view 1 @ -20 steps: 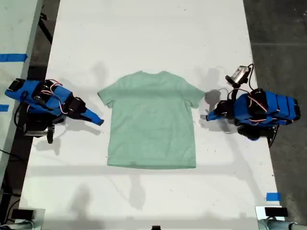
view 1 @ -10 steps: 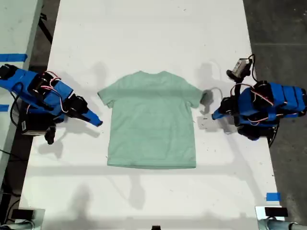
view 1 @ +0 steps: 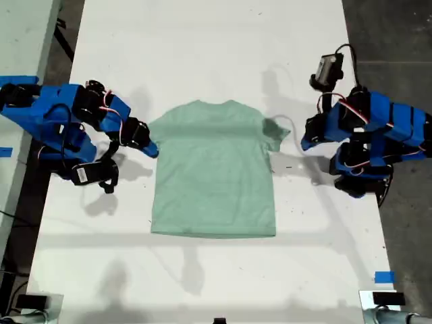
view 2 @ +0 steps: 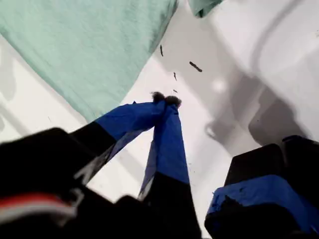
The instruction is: Fold tshirt
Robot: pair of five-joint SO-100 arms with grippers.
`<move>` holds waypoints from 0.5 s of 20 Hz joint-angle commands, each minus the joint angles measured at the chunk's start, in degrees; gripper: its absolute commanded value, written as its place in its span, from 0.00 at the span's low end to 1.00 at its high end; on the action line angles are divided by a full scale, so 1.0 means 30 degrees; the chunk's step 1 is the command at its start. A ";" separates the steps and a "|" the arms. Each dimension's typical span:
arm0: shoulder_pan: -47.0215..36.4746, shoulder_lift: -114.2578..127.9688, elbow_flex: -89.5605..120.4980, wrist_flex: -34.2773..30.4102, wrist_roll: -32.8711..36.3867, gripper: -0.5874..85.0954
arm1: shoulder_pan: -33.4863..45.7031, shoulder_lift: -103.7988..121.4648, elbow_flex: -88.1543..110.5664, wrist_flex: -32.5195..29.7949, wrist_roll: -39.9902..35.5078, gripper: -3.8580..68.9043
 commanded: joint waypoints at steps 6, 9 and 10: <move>-0.1582 0.2227 0.0762 -0.0967 0.2080 0.02 | 0.3193 -0.2490 -0.3604 0.0557 -0.4629 0.16; -0.0937 0.7031 0.3457 -0.3164 0.2607 0.01 | 0.4014 -0.4014 -0.4746 0.0410 -0.6182 0.25; -0.0176 0.8496 0.4189 -0.4043 0.2783 0.01 | 0.4307 -0.4570 -0.5039 0.0410 -0.6709 0.28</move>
